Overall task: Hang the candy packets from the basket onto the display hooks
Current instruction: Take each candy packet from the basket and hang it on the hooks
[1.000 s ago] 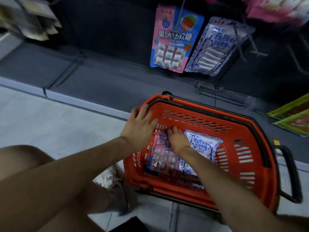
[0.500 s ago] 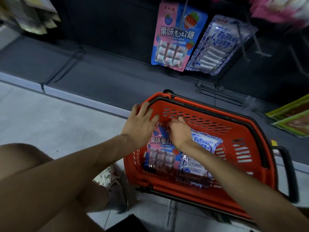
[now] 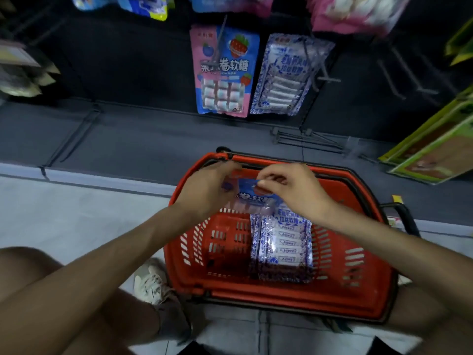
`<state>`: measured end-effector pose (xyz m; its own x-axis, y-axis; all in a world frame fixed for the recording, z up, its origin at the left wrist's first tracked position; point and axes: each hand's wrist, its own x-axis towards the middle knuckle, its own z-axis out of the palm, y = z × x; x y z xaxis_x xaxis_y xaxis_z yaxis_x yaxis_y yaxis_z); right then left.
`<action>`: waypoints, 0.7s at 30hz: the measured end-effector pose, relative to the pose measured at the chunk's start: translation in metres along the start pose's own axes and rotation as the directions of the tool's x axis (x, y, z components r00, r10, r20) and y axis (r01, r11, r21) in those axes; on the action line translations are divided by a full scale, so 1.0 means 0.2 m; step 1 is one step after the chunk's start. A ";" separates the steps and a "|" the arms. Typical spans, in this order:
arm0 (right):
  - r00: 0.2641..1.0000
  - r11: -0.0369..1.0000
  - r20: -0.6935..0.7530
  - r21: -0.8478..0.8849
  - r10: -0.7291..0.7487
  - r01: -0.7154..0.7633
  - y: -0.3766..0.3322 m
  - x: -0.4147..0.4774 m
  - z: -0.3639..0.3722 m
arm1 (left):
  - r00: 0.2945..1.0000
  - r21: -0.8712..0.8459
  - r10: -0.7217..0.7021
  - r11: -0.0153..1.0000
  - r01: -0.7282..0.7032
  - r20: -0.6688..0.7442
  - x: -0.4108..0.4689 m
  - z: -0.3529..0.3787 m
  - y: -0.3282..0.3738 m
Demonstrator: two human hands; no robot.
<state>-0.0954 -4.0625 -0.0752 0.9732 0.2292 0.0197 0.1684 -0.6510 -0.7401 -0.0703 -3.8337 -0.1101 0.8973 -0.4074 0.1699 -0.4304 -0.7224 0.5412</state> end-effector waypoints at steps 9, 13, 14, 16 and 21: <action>0.955 0.836 -0.228 0.548 0.191 -0.036 -0.01 -0.12 -0.39 | 0.973 -0.701 -0.201 0.678 0.221 0.112 0.13 -0.07 0.30; 0.937 0.726 -0.187 0.681 0.296 -0.094 0.04 -0.10 -0.38 | 0.942 -0.815 -0.327 0.523 0.250 0.080 0.15 -0.07 0.37; 0.936 0.709 -0.156 0.695 0.315 -0.123 0.05 -0.09 -0.37 | 0.936 -0.824 -0.347 0.511 0.244 0.062 0.16 -0.09 0.37; 0.936 0.689 -0.088 0.701 0.341 -0.185 0.08 -0.09 -0.34 | 0.926 -0.833 -0.377 0.504 0.226 0.023 0.20 -0.11 0.37; 0.949 0.733 0.025 0.629 0.313 -0.258 0.12 -0.09 -0.23 | 0.893 -0.881 -0.445 0.447 0.153 -0.071 0.26 -0.18 0.37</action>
<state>-0.1013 -4.1153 -0.0626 0.9727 0.0323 -0.2298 -0.2266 -0.0808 -0.9706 -0.0512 -3.8879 -0.0320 0.9995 -0.0025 -0.0308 0.0309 0.1068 0.9938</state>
